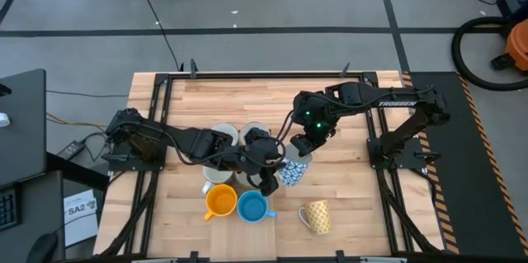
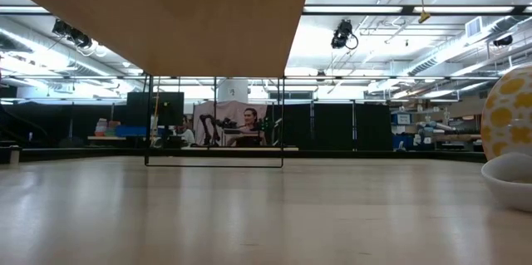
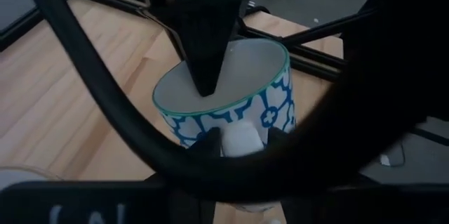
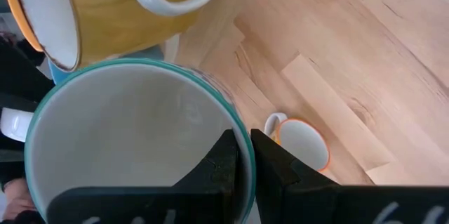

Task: Place coffee mugs
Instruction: Put the blue mug on the shelf aligned with the yellow mug

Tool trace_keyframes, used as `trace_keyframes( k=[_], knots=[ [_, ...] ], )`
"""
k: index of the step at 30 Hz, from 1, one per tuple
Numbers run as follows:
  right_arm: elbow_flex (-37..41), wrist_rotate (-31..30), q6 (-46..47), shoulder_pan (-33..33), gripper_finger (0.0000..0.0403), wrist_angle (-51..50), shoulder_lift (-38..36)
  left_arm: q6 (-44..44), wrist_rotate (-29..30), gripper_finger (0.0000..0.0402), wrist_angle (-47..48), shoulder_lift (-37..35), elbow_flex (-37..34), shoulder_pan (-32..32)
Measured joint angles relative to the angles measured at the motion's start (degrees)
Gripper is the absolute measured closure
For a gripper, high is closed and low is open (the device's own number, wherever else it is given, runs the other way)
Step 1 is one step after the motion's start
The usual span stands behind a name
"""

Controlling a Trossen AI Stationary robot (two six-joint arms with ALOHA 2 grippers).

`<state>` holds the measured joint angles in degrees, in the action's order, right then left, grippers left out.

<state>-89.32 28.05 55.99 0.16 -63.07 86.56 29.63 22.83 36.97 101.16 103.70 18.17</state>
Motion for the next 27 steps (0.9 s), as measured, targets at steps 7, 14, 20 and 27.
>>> trace_keyframes(
  k=[7, 14, 20, 27],
  knots=[
    [-0.04, -1.40, 2.86, -0.02, 0.0372, 0.00, -0.10, 1.85, 3.09, 0.0295, 0.59, 0.04, -0.09, -0.04],
    [-0.07, -1.49, 4.91, 0.00, 0.0372, 0.04, -0.11, 1.74, 4.98, 0.0299, 0.83, 0.04, -0.09, -0.04],
    [-0.07, -1.66, 5.12, 0.00, 0.0372, 0.09, -0.11, 1.85, 5.47, 0.0319, 0.81, 0.04, -0.09, -0.04],
    [-0.07, -1.64, 5.20, 0.00, 0.0365, 0.11, -0.11, 2.29, 5.51, 0.0320, 0.68, 0.04, -0.09, -0.04]
  ],
)
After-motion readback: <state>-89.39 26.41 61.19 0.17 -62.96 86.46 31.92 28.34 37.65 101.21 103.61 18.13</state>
